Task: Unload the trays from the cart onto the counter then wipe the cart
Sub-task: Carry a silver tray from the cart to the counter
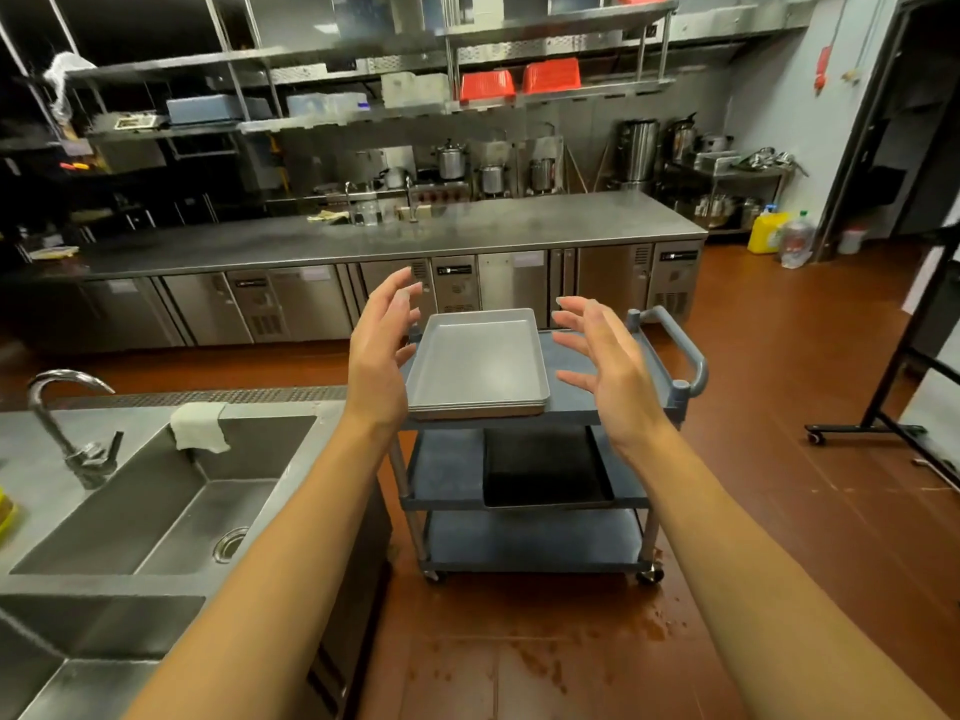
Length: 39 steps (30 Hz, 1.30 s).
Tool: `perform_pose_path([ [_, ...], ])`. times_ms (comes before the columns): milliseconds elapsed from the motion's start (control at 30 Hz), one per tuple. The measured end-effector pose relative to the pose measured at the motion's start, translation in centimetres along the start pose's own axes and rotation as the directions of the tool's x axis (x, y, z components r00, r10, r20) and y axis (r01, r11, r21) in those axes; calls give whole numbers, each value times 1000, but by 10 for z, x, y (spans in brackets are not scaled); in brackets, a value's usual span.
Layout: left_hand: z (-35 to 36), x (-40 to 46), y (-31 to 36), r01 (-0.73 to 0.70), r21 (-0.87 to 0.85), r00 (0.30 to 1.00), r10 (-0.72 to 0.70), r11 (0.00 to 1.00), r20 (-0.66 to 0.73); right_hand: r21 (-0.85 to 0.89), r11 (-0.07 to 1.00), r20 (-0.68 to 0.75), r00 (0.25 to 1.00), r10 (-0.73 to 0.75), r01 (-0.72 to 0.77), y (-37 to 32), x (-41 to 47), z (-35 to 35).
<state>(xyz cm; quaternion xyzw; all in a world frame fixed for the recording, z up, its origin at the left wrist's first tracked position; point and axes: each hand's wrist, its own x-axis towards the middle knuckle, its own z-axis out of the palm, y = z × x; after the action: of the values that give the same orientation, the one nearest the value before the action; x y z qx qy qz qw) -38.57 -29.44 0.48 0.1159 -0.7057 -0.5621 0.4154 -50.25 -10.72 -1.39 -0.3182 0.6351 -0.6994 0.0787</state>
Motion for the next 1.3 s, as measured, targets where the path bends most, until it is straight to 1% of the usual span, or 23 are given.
perform_pose_path([
  [100, 25, 48, -21, -10, 12, 1000, 10, 1000, 15, -4, 1000, -1, 1000, 9, -9, 23, 58, -11],
  [267, 45, 112, -61, 8, 38, 1000, -7, 999, -18, -12, 999, 28, 999, 40, -40, 49, 132, -16],
  [567, 47, 180, -113, 79, 76, 994, -73, 994, -79, -39, 993, 39, 993, 109, -108, 94, 209, -1],
  [700, 44, 205, -142, 111, 92, 992, -104, 990, -72, -56, 989, 27, 990, 136, -135, 114, 238, 9],
  [867, 43, 248, -176, 130, 69, 990, -126, 989, -57, -78, 981, 30, 983, 179, -176, 139, 276, 26],
  [967, 45, 285, -205, 148, 66, 989, -146, 987, -36, -105, 974, -10, 980, 199, -199, 160, 312, 37],
  [1033, 46, 317, -232, 188, 67, 982, -187, 980, -15, -120, 968, -34, 976, 217, -219, 179, 343, 47],
  [1133, 44, 369, -277, 299, 73, 953, -301, 952, 21, -133, 952, -69, 961, 269, -277, 212, 393, 65],
  [1300, 31, 447, -342, 488, 67, 869, -491, 871, 60, -160, 896, -99, 910, 403, -415, 271, 471, 92],
])
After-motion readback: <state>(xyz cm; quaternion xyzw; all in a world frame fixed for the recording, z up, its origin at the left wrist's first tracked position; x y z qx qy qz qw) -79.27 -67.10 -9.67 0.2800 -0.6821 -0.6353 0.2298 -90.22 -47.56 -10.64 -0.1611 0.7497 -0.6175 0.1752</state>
